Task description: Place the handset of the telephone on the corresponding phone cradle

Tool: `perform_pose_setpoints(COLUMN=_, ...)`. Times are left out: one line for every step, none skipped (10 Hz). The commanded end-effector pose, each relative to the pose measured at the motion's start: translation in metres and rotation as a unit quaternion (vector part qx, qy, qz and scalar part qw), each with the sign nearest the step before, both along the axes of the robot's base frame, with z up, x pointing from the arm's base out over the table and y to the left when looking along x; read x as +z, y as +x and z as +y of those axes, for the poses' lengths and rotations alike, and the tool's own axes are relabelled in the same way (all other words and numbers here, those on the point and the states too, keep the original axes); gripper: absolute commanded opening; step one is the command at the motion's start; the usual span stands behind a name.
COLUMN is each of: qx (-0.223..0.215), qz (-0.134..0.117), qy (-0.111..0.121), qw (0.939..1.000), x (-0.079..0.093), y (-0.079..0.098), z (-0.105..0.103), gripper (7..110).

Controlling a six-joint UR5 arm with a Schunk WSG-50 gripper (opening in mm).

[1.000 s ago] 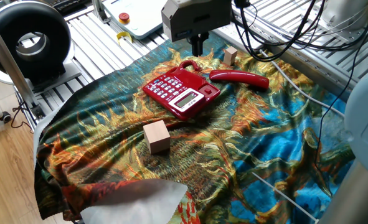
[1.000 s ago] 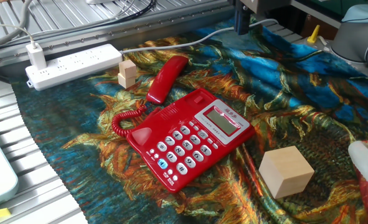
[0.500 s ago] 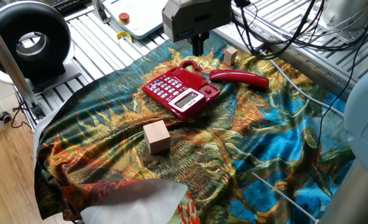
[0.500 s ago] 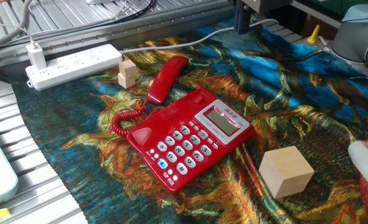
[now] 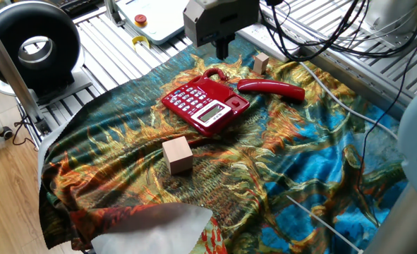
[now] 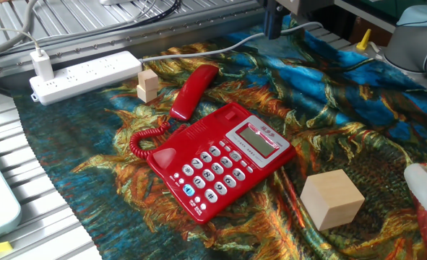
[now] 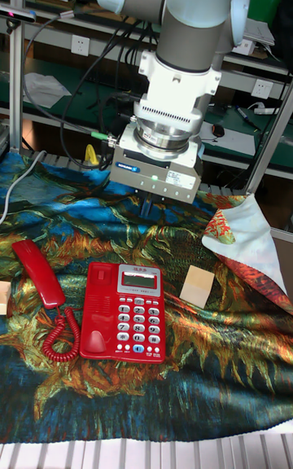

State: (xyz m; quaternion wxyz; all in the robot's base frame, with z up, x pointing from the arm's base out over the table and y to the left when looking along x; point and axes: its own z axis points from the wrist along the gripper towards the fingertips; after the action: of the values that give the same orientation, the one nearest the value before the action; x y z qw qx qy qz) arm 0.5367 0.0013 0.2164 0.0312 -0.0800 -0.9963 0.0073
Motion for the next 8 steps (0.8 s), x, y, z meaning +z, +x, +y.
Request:
perform_pose_setpoints(qx=0.008, qz=-0.037, qy=-0.012, qw=0.9992, x=0.001, y=0.018, z=-0.007, gripper=7)
perform_pose_setpoints(qx=0.008, qz=-0.032, qy=-0.017, qw=0.9993, x=0.001, y=0.016, z=-0.009, gripper=7)
perform_pose_setpoints(qx=0.027, qz=-0.034, qy=-0.017, qw=0.9989, x=0.001, y=0.017, z=-0.009, gripper=7)
perform_pose_setpoints(qx=0.042, qz=-0.034, qy=-0.002, qw=0.9986, x=0.001, y=0.017, z=-0.002, gripper=7)
perform_pose_setpoints(qx=0.049, qz=-0.031, qy=0.005, qw=0.9983, x=0.001, y=0.016, z=0.001, gripper=7)
perform_pose_setpoints(qx=0.058, qz=-0.031, qy=0.005, qw=0.9978, x=0.001, y=0.015, z=0.001, gripper=7)
perform_pose_setpoints(qx=0.061, qz=-0.032, qy=0.006, qw=0.9976, x=0.001, y=0.016, z=0.002, gripper=7)
perform_pose_setpoints(qx=0.052, qz=-0.034, qy=0.009, qw=0.9980, x=0.001, y=0.017, z=0.003, gripper=7)
